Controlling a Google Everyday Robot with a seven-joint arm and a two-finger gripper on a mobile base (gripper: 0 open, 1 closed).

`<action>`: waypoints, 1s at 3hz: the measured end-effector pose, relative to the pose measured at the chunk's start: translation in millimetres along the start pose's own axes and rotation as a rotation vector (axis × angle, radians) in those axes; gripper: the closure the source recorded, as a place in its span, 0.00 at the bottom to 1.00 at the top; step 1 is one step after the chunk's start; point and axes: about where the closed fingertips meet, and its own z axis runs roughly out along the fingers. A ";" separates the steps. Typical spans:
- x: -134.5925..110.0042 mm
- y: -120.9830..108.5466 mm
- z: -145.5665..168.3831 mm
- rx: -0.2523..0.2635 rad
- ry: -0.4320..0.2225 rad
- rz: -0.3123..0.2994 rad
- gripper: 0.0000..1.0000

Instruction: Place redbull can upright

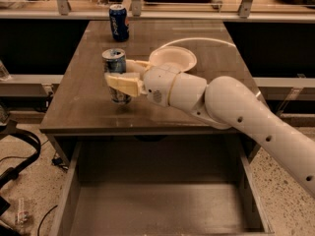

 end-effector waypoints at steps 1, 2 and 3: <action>5.9 5.5 2.5 0.000 0.000 -0.005 1.00; 18.7 11.8 1.7 0.023 -0.002 0.017 1.00; 26.8 15.7 1.6 0.037 0.002 0.028 1.00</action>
Offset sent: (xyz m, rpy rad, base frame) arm -0.0121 0.0046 -0.0271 0.0233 0.0266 -0.0433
